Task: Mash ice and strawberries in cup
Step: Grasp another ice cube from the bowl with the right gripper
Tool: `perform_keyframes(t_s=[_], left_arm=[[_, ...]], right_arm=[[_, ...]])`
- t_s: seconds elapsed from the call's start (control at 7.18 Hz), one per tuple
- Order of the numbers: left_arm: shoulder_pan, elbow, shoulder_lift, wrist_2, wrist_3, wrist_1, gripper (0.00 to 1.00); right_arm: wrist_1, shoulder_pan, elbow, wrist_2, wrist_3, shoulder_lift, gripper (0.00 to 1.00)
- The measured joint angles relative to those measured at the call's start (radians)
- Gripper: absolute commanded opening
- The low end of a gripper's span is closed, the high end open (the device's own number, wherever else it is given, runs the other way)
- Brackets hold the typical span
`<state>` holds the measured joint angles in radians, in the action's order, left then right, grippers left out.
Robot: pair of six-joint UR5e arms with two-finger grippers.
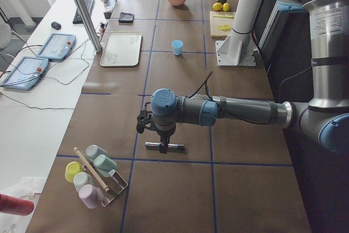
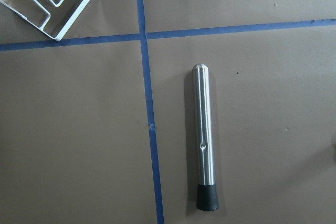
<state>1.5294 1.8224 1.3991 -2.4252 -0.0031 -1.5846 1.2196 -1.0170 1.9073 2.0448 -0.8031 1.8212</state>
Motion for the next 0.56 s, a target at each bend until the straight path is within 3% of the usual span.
perform_keyframes(t_s=[0.56], left_arm=[[0.0,-0.001,0.0,0.0,0.0,0.0,1.0]], right_arm=[[-0.097,0.0,-0.069,-0.004,-0.001,-0.02,0.89]])
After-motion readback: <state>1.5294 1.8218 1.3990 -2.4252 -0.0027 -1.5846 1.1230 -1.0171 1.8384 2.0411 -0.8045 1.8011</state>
